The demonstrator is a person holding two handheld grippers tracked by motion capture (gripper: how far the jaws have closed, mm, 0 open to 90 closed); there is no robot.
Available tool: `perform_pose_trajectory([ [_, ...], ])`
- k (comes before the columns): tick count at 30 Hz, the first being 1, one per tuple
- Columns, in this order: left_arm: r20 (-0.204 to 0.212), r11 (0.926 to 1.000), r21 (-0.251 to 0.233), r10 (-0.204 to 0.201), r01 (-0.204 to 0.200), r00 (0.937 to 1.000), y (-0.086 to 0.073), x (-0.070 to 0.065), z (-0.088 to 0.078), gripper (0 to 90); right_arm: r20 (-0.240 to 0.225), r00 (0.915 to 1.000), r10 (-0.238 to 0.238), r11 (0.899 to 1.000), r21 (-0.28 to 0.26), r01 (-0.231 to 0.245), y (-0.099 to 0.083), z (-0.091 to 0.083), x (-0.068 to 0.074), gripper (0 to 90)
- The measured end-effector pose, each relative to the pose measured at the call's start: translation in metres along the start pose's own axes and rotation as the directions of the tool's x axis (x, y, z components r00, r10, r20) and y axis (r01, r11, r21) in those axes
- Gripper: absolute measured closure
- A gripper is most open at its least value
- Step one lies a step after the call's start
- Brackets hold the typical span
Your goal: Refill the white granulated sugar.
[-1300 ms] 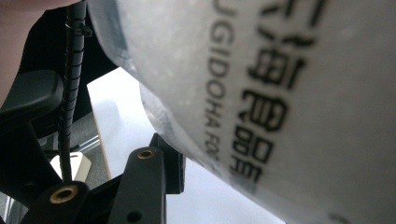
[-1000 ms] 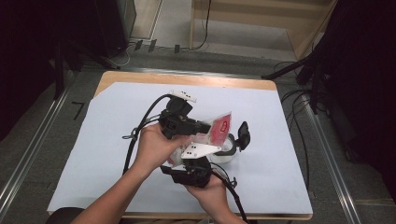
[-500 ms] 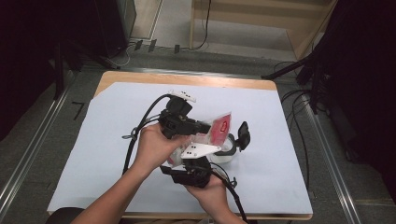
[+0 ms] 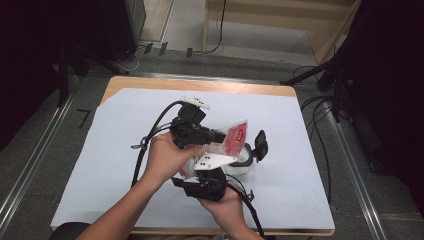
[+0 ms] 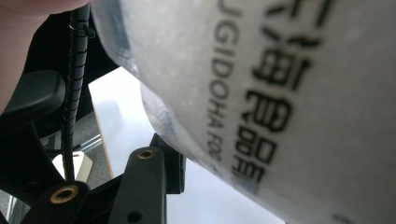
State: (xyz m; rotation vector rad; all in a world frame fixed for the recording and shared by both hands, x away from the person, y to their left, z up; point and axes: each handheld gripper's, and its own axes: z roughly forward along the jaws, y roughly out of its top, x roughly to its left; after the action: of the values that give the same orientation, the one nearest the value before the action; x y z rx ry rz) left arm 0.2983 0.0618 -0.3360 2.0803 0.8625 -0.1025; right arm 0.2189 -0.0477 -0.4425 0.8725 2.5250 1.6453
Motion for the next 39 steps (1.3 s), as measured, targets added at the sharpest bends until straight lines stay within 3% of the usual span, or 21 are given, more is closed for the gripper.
perform_pose_trajectory([
  [12,0.006,1.0000,-0.008,-0.002,0.002,1.0000,0.0013,-0.0010,-0.0004,82.5,-0.025,0.9991,0.035,0.999,-0.010,-0.035,0.0022,-0.0024,-0.0004,63.4],
  [39,-0.009,0.9999,-0.008,0.012,-0.012,0.9999,-0.0004,-0.0022,0.0009,83.5,-0.012,0.9999,0.004,1.000,-0.009,-0.004,0.0000,-0.0006,-0.0013,63.3],
])
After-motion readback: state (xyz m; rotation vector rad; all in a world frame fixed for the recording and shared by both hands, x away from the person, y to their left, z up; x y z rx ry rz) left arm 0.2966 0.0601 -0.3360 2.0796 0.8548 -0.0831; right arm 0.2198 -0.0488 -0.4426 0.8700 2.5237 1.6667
